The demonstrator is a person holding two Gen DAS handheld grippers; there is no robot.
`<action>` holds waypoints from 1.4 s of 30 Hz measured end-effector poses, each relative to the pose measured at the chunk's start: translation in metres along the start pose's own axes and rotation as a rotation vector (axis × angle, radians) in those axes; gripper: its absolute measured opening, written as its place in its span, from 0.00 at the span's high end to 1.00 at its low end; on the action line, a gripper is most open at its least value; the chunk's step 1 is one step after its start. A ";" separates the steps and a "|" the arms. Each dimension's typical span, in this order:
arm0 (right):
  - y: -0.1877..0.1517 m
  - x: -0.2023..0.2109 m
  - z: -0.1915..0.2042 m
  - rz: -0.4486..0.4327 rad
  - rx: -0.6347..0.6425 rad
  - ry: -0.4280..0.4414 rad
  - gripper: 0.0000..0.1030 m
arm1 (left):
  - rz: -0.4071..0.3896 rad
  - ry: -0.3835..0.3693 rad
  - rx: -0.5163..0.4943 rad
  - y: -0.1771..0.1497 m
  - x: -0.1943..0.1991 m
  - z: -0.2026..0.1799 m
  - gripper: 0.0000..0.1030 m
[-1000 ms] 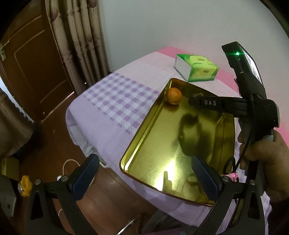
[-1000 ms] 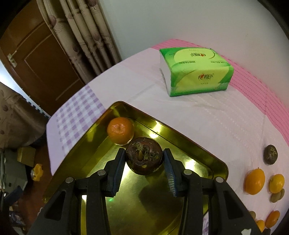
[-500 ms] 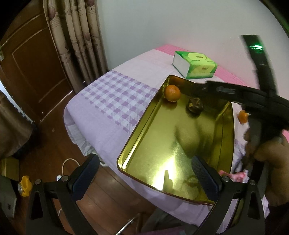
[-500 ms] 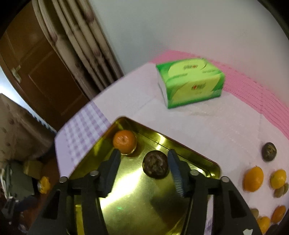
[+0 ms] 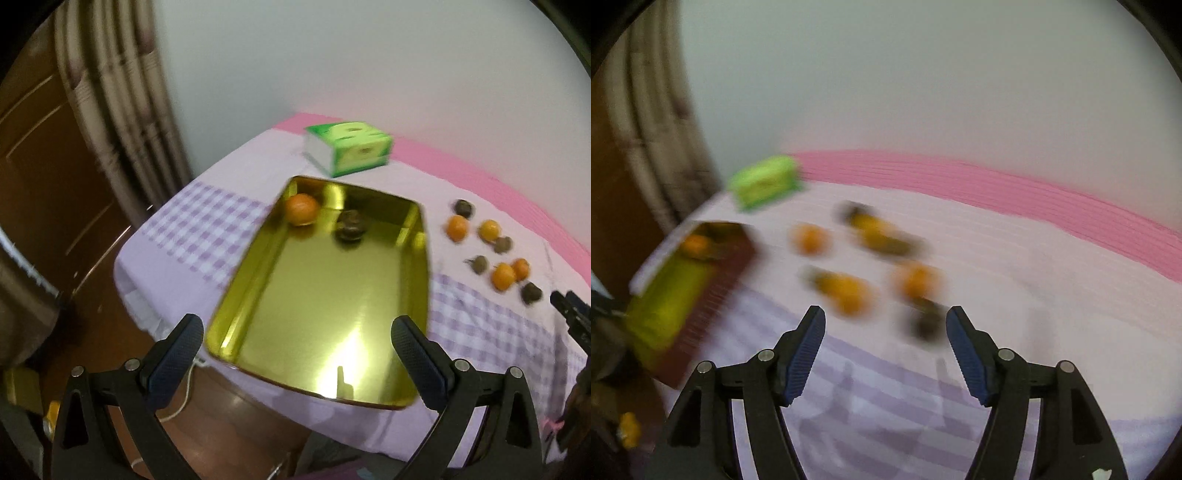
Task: Organize fruits
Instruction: 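Move the left gripper back to the fruit and grasp a small green kiwi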
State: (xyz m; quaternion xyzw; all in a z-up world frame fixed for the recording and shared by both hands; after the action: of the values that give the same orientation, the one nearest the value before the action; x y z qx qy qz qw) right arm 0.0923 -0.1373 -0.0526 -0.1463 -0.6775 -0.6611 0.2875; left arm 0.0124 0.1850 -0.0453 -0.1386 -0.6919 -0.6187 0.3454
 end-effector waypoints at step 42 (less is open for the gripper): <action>-0.061 -0.002 -0.138 0.060 -0.161 -0.092 0.22 | 0.327 -0.395 -0.127 0.024 -0.158 -0.230 0.66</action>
State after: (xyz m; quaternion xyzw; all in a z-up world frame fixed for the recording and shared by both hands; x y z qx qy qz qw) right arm 0.0852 -0.2776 -0.1090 -0.2196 -0.6300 -0.6969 0.2630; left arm 0.2119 0.0084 -0.1312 -0.3882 -0.6741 -0.5578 0.2896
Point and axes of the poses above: each gripper's, at about its wrist camera, not at the fingertips, and x roughly against the way its jaws point, z to its left, y to its top, the point moved 5 cm from there along -x, roughly the way its jaws point, and after that the axes turned 12 degrees about -z, right-handed, at the moved point
